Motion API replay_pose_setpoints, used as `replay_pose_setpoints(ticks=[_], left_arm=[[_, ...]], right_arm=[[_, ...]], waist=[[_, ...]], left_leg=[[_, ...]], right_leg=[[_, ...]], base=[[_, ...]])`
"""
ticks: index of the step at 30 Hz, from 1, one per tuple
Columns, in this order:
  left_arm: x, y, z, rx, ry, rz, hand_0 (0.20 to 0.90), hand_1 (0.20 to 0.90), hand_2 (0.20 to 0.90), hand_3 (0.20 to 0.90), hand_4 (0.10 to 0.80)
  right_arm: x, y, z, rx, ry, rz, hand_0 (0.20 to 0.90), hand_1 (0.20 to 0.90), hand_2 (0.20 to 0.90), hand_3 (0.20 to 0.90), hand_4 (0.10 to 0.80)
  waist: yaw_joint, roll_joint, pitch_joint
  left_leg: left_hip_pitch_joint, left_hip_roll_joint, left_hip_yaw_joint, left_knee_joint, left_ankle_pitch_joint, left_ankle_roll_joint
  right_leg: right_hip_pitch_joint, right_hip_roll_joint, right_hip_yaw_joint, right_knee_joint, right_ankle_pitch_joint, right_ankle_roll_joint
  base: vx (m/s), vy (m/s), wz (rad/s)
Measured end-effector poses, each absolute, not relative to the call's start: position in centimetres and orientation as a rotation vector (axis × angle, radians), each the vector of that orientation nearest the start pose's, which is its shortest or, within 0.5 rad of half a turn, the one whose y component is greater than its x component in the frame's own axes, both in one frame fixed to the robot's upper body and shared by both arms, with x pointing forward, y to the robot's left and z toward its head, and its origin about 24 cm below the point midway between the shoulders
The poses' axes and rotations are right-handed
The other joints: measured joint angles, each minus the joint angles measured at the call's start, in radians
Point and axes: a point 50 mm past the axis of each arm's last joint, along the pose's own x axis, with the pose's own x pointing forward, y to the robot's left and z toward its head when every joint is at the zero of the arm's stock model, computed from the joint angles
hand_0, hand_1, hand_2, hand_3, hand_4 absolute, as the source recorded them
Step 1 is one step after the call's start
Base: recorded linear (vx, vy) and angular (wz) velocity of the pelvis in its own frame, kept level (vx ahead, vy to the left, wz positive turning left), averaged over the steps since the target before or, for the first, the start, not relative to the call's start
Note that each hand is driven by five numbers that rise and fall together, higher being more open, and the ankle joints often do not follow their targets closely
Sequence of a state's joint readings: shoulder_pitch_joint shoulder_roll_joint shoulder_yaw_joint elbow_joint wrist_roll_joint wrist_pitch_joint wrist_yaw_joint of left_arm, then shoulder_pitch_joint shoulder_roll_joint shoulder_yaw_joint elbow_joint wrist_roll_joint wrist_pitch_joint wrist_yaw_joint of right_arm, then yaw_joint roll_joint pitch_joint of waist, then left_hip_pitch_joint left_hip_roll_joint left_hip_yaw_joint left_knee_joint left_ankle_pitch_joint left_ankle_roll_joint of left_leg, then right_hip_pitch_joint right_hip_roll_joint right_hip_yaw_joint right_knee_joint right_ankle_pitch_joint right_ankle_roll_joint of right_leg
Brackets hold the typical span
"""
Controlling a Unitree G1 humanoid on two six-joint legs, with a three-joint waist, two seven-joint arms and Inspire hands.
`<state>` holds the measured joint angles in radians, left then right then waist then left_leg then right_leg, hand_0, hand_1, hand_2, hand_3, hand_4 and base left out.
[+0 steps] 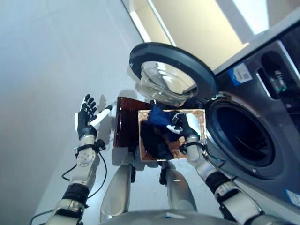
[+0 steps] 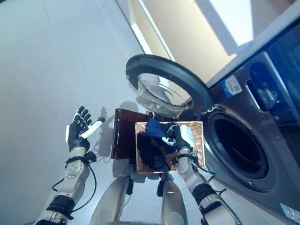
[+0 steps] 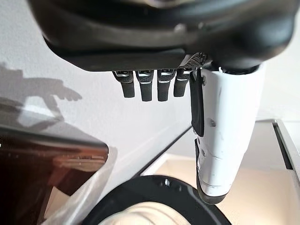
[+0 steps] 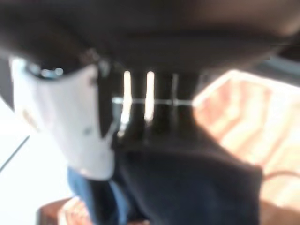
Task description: Pick up the clothes and place them into the washing machine
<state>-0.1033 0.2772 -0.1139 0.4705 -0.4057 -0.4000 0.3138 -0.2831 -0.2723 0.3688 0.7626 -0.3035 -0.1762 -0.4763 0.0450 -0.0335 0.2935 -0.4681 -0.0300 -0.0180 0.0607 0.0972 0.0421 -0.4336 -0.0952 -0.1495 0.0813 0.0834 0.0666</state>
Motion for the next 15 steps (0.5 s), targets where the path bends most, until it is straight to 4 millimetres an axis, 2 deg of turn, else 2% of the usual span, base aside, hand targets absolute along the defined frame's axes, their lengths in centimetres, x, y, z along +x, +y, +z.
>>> replay_pose_setpoints(ticks=[6,15], left_arm=[[24.8,22.5,-0.6,-0.099,0.027,0.388,0.900,0.900,0.900,0.900,0.800],[23.7,23.4,-1.4,-0.104,0.054,0.419,0.900,0.900,0.900,0.900,0.800]], right_arm=[[25.6,-18.3,-4.4,-0.754,0.177,-0.026,0.200,0.200,0.200,0.200,0.300],[24.4,-18.3,-3.1,-0.669,0.107,0.036,0.200,0.200,0.200,0.200,0.300]], waist=[[-0.008,-0.006,-0.004],[-0.026,-0.009,-0.012]], left_leg=[[0.057,0.004,0.008,-0.021,0.000,0.001],[0.159,0.006,0.020,-0.069,0.002,0.004]], right_leg=[[0.051,0.004,0.005,-0.016,0.001,0.001],[0.148,0.008,0.008,-0.057,0.002,0.003]], base=[[0.005,-0.017,-0.03],[0.029,-0.008,-0.05]])
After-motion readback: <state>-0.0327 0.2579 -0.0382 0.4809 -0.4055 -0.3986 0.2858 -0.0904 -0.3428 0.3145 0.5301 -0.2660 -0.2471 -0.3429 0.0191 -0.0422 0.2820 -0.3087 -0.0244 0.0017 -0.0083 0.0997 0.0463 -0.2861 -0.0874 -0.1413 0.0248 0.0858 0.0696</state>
